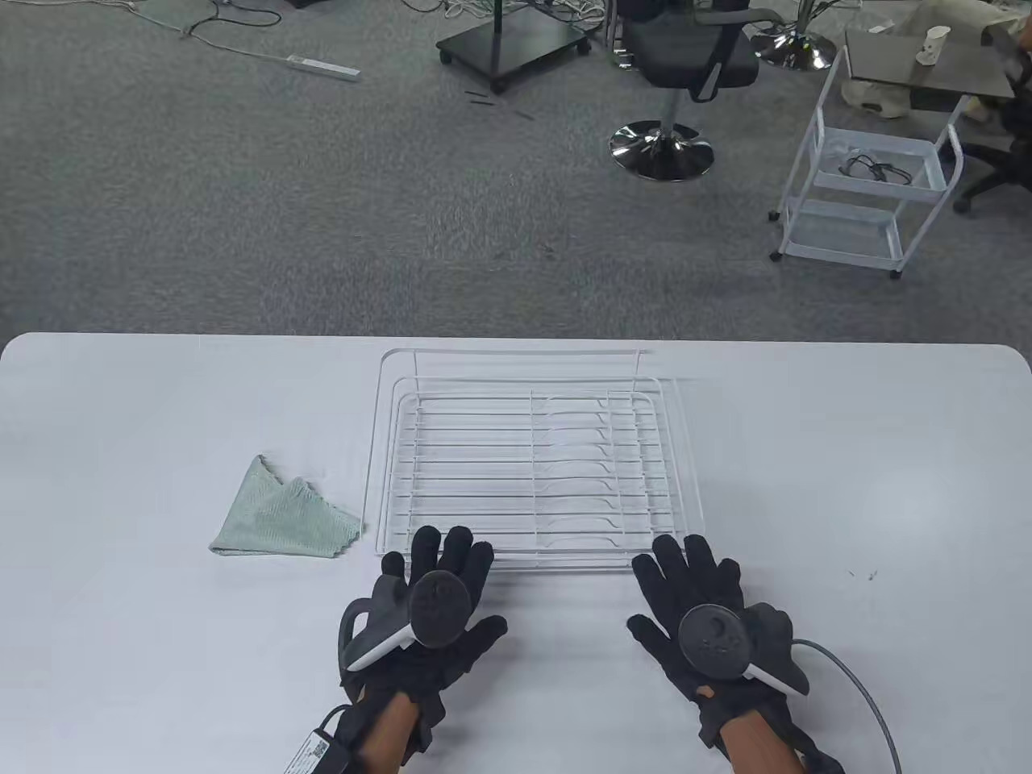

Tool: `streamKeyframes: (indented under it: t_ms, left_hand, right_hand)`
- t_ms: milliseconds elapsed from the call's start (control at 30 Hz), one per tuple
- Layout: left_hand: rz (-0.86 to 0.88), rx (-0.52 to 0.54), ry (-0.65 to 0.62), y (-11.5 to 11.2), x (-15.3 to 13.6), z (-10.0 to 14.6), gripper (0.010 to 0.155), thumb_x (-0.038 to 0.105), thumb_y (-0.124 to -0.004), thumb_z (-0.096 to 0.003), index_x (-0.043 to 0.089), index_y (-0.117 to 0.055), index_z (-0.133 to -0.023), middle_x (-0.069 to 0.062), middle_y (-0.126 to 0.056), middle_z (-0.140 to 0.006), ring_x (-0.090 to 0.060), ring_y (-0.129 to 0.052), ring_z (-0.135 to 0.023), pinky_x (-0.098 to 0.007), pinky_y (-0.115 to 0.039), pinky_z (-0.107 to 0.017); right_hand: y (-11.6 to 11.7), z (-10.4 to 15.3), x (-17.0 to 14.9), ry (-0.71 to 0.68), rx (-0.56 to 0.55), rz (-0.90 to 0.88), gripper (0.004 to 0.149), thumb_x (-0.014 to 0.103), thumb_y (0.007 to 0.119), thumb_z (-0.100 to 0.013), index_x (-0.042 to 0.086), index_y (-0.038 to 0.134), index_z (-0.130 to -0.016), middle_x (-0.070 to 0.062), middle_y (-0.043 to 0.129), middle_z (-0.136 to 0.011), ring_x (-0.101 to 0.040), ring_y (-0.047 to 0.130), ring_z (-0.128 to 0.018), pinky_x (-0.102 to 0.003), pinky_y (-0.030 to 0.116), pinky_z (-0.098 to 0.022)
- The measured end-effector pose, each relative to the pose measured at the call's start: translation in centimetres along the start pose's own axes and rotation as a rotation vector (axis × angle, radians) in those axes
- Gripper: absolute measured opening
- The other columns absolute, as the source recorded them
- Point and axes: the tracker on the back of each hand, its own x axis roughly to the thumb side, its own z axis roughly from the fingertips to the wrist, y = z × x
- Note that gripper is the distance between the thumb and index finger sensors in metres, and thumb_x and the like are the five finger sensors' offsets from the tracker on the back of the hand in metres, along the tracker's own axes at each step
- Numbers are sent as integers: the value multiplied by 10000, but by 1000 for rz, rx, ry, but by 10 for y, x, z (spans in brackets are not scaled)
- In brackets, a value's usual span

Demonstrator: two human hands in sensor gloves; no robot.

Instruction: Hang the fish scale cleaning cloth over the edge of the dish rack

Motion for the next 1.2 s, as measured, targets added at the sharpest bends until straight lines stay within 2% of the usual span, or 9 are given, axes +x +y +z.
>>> streamKeyframes:
  t_ms: [300,533,900,967,1033,1133,1200]
  left_hand:
    - [-37,12,2,2,6,6,853,605,-698,-577,293,-195,-1191,36,-81,-1209,-327,67,-1063,-642,-39,-701]
    - [-57,-14,32,-5,5,10,854,602,-698,-577,290,-191,-1190,37,-81,-1204,-331,66,-1058,-644,-48,-706]
    - [-18,38,39,9,-5,17,862,600,-696,-577,287,-178,-1190,31,-44,-1198,-332,82,-1051,-642,-55,-713]
    - [45,112,62,18,-19,22,874,590,-704,-578,282,-161,-1191,29,5,-1184,-333,121,-1036,-641,-50,-714]
    - [113,212,116,27,-49,23,890,558,-737,-576,274,-158,-1189,31,17,-1176,-330,129,-1030,-638,-49,-716]
    - [105,185,285,33,-105,20,946,565,-744,-571,267,-76,-1172,27,97,-1142,-335,173,-1001,-637,-29,-707]
    - [227,204,381,30,-144,18,981,566,-762,-559,263,-53,-1165,24,113,-1134,-340,182,-994,-637,-25,-703]
  right_hand:
    - [0,1,5,-24,4,-23,654,497,648,-611,235,338,-1124,-97,211,-1186,-438,94,-1041,-718,236,-695]
    - [5,-3,10,-47,30,-37,653,497,647,-612,235,339,-1125,-101,219,-1187,-442,99,-1042,-732,247,-693]
    - [9,-11,12,-61,33,-42,644,494,643,-613,234,351,-1125,-101,217,-1183,-465,119,-1040,-747,270,-690]
    - [9,-10,13,-61,31,-43,644,494,642,-614,232,352,-1126,-108,223,-1184,-465,124,-1041,-748,273,-690]
    - [8,-9,14,-65,26,-53,640,490,641,-614,232,356,-1126,-115,229,-1185,-467,121,-1041,-749,272,-689]
    - [5,-8,16,-66,5,-58,641,491,640,-614,230,355,-1126,-116,225,-1187,-465,124,-1043,-748,275,-690]
    - [2,-7,17,-70,-10,-82,642,492,640,-614,231,355,-1126,-120,226,-1188,-465,121,-1044,-749,276,-690]
